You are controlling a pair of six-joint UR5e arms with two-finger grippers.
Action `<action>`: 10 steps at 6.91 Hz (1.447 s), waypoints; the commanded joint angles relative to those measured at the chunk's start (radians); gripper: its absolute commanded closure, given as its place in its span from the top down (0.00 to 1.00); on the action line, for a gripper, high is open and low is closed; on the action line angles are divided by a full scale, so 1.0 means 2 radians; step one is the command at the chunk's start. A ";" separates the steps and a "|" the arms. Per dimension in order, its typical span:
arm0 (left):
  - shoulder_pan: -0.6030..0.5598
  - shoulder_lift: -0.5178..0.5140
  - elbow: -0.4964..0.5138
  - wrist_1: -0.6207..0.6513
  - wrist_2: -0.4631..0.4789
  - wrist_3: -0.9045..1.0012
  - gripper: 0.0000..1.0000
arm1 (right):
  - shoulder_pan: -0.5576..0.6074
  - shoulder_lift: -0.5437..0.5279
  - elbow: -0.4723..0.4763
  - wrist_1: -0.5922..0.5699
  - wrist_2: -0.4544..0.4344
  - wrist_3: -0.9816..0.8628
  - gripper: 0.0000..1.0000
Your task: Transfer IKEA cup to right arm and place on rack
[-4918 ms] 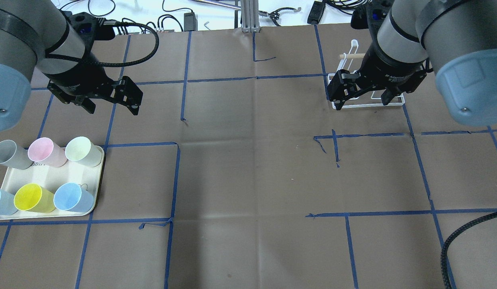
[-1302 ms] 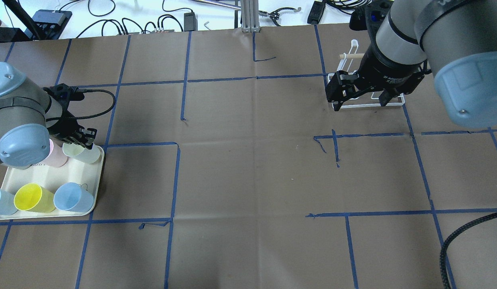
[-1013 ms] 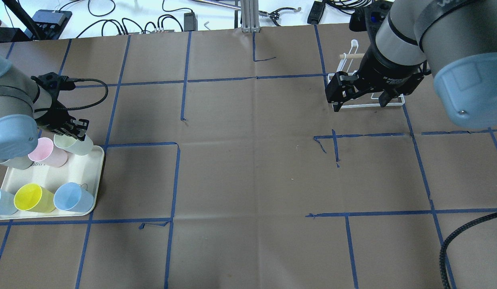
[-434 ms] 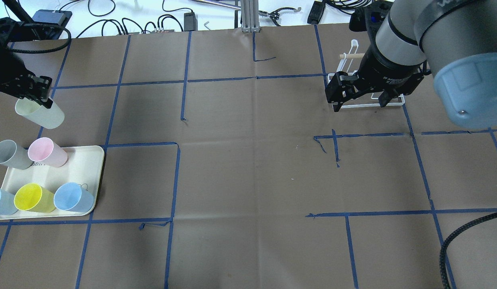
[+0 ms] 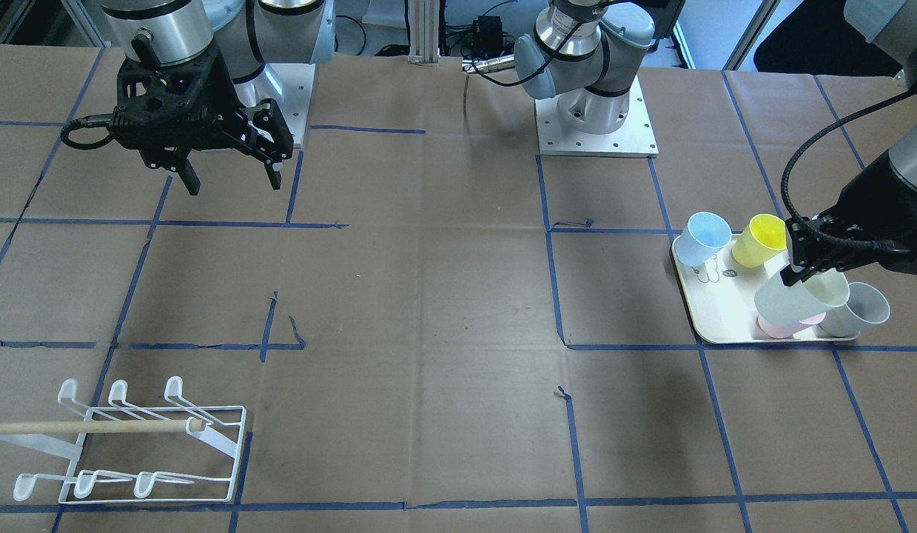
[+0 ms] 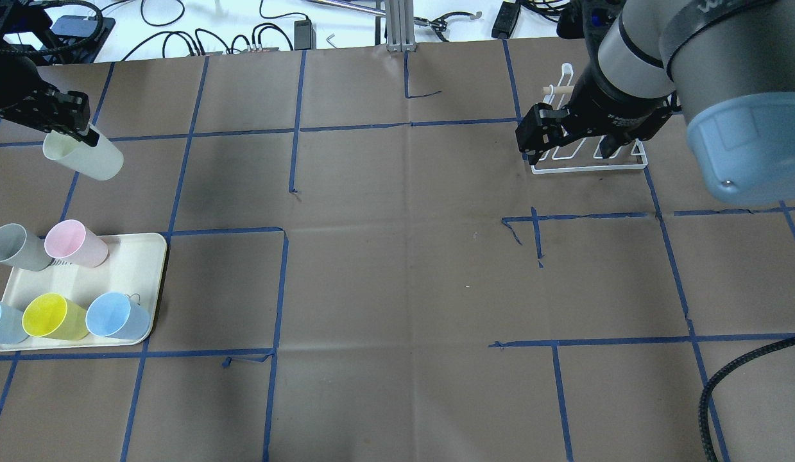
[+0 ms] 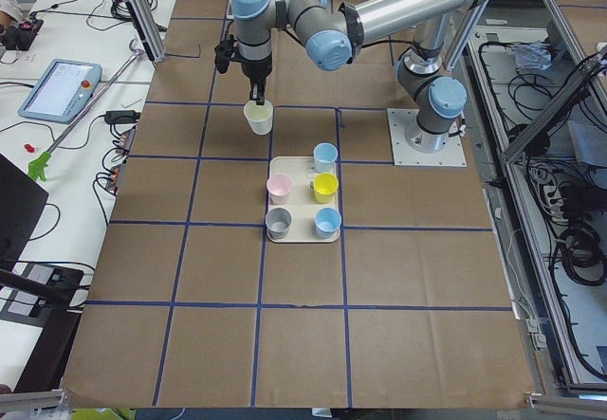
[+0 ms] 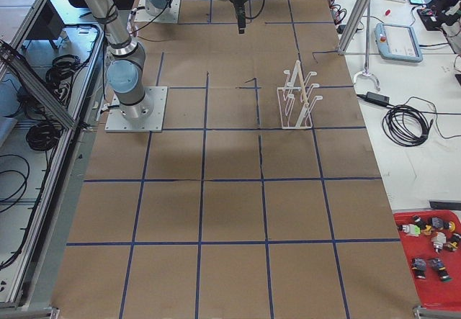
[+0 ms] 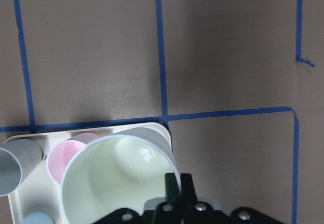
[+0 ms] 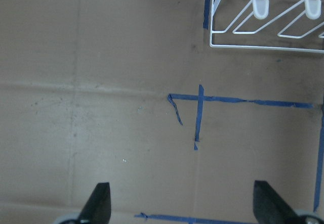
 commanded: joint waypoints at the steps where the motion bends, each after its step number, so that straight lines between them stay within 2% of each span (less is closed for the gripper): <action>1: -0.001 0.003 -0.009 0.048 -0.084 0.009 0.00 | -0.001 0.006 0.048 -0.150 0.056 0.066 1.00; 2: -0.002 0.009 -0.024 0.081 -0.136 0.010 0.00 | 0.000 0.003 0.081 -0.232 0.079 0.135 1.00; 3: -0.012 0.019 -0.055 0.142 -0.175 0.013 0.00 | 0.000 0.000 0.106 -0.291 0.114 0.210 1.00; 4: -0.039 0.031 -0.096 0.228 -0.177 0.010 0.00 | -0.001 0.004 0.124 -0.362 0.171 0.293 1.00; 5: -0.074 0.044 -0.127 0.303 -0.197 0.010 0.00 | -0.002 0.006 0.131 -0.421 0.205 0.379 1.00; 7: -0.108 0.049 -0.191 0.435 -0.278 0.009 0.00 | -0.001 0.006 0.141 -0.511 0.208 0.544 0.99; 8: -0.109 0.046 -0.225 0.495 -0.326 0.007 0.00 | -0.001 0.005 0.167 -0.594 0.208 0.627 1.00; 10: -0.113 0.030 -0.281 0.622 -0.411 0.003 0.00 | -0.001 0.005 0.217 -0.673 0.208 0.689 0.99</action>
